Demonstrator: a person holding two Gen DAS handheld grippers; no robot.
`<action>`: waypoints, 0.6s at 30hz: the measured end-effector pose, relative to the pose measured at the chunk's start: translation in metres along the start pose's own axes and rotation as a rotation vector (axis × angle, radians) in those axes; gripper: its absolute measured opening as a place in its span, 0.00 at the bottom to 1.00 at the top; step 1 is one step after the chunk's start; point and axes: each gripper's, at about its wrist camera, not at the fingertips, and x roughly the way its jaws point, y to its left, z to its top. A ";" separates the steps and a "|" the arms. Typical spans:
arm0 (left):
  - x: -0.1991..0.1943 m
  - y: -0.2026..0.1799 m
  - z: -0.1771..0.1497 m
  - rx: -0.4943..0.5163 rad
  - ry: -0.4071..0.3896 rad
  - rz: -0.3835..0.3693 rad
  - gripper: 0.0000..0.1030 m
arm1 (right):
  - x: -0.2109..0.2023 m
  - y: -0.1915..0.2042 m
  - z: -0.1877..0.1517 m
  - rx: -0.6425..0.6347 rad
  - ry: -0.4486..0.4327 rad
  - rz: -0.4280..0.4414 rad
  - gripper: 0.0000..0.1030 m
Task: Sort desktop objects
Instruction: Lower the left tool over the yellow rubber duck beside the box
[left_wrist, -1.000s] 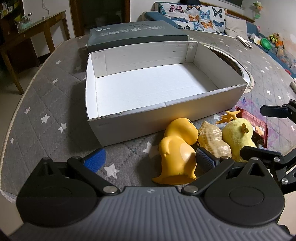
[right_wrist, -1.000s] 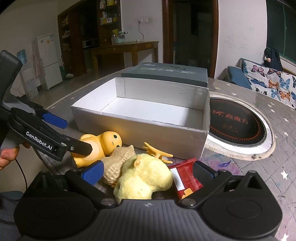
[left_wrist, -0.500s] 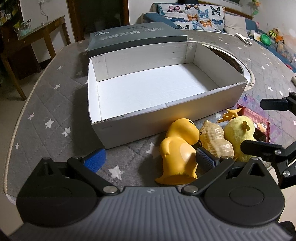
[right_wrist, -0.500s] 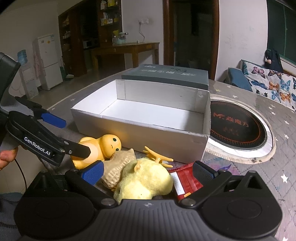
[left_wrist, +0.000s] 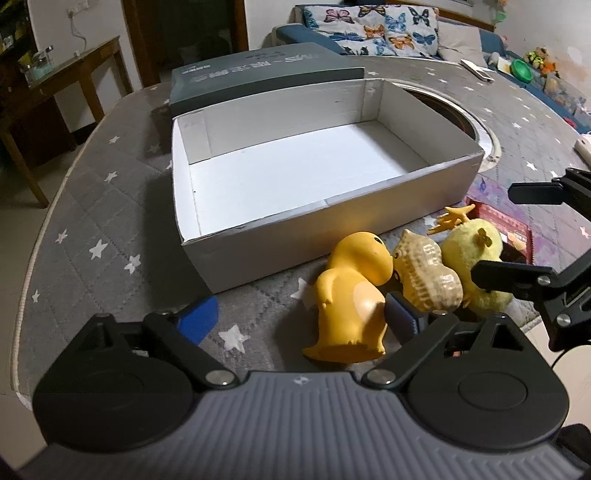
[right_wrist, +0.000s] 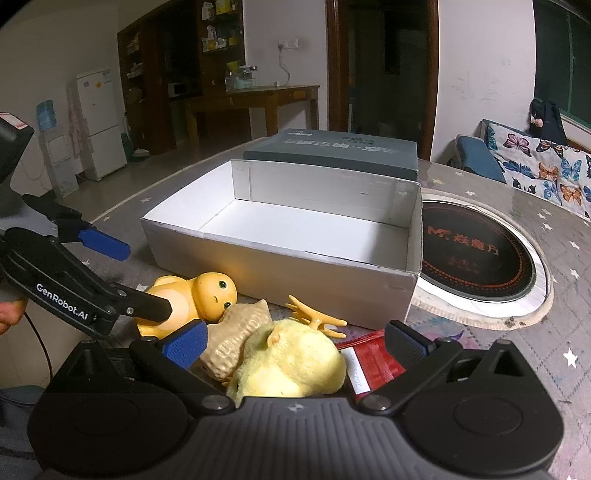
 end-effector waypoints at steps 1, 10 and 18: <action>0.000 0.000 0.001 -0.001 0.003 -0.006 0.89 | 0.000 0.000 0.000 0.001 0.000 0.000 1.00; 0.016 -0.007 0.002 -0.004 0.069 -0.047 0.85 | 0.001 -0.005 -0.002 0.015 -0.004 0.005 1.00; 0.029 -0.005 0.004 -0.024 0.113 -0.077 0.70 | 0.001 -0.010 -0.003 0.031 -0.008 0.001 1.00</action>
